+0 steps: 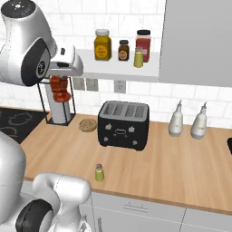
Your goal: Put the shaker and condiment bottle from the counter next to their counterparts in the cabinet.
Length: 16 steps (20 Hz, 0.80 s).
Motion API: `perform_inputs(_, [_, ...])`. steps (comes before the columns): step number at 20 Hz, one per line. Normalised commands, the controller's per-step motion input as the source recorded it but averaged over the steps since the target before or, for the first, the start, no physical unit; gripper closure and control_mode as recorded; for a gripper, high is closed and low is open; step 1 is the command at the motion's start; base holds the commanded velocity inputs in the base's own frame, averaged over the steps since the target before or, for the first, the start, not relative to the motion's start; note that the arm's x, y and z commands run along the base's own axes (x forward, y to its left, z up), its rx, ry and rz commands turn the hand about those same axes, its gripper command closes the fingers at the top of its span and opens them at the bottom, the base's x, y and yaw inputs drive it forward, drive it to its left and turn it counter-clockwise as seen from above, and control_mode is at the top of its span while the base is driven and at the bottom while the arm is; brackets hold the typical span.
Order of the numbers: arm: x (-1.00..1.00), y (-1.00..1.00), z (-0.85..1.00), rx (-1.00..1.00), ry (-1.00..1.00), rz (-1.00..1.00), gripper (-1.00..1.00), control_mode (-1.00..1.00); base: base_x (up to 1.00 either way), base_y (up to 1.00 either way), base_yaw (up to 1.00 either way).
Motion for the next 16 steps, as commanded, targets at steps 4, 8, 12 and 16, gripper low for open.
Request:
perform_inputs(4, [0.02,0.30,0.18,0.00,-0.14,0.09,1.00,-1.00,0.00,0.00,0.00])
perform_inputs(8, [0.02,0.27,0.03,0.00,-0.13,0.11,1.00,-1.00,0.00,0.00,0.00])
perform_inputs(12, [0.22,0.38,0.23,0.00,-0.02,0.13,1.00,-1.00,0.00,0.00,0.00])
perform_inputs(16, [0.30,0.06,0.62,0.01,0.00,0.13,1.00,-1.00,0.00,0.00,0.00])
